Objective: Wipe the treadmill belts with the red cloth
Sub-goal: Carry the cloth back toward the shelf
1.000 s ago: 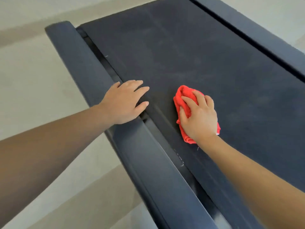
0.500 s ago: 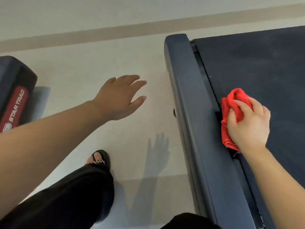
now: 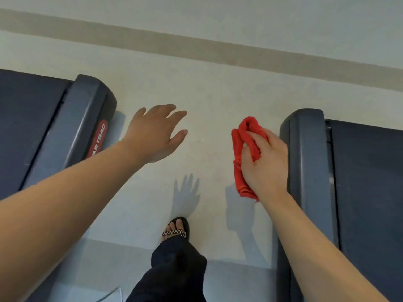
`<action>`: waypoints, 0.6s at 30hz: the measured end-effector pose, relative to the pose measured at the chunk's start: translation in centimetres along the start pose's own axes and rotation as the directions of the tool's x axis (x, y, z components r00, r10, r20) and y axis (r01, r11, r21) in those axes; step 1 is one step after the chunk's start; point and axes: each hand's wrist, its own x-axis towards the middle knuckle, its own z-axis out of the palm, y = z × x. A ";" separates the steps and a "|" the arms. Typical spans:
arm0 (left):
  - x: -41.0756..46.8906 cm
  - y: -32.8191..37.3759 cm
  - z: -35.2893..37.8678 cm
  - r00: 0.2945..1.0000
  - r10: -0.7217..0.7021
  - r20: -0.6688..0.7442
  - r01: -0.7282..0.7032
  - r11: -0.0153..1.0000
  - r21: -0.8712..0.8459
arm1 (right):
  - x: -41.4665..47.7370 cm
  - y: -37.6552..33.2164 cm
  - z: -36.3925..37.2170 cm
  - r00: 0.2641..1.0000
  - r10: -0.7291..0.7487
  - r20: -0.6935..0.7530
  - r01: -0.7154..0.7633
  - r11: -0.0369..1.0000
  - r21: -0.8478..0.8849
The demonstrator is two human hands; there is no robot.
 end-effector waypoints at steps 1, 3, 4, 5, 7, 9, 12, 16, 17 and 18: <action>0.2 -0.6 -1.6 1.000 -0.005 -0.003 0.005 1.000 -0.011 | 0.9 -2.0 -0.8 1.000 -0.008 0.012 0.008 1.000 -0.004; 0.7 -1.4 -4.9 1.000 0.001 -0.014 -0.001 1.000 -0.028 | 2.9 -5.6 -2.3 0.999 -0.024 0.037 0.025 1.000 -0.017; 0.9 -1.7 -6.5 1.000 0.001 -0.015 -0.002 0.999 -0.040 | 3.8 -7.3 -3.2 0.998 -0.031 0.047 0.032 0.999 -0.020; 1.1 -2.0 -8.1 1.000 -0.003 -0.016 0.002 0.999 -0.054 | 4.5 -9.0 -4.2 0.998 -0.036 0.057 0.037 0.999 -0.022; 1.3 -2.7 -11.7 0.999 -0.022 -0.023 0.020 0.996 -0.082 | 6.0 -12.3 -6.2 0.996 -0.044 0.077 0.047 0.998 -0.035; 1.5 -3.6 -15.7 0.999 -0.035 -0.033 0.032 0.994 -0.102 | 7.4 -15.6 -8.4 0.994 -0.045 0.103 0.052 0.997 -0.063; 1.7 -5.1 -22.5 0.999 -0.046 -0.025 0.042 0.991 -0.129 | 9.6 -20.9 -12.4 0.988 -0.034 0.148 0.046 0.996 -0.082; 2.0 -6.5 -32.2 0.998 -0.063 -0.021 0.058 0.985 -0.160 | 12.5 -28.4 -18.7 0.984 -0.033 0.173 0.051 0.993 -0.103; 2.2 -6.7 -34.6 0.998 -0.064 -0.024 0.059 0.983 -0.171 | 13.3 -30.2 -20.4 0.985 -0.038 0.169 0.056 0.993 -0.106; 2.3 -6.7 -37.0 0.998 -0.063 -0.020 0.058 0.981 -0.183 | 14.1 -31.9 -22.0 0.986 -0.037 0.162 0.056 0.992 -0.111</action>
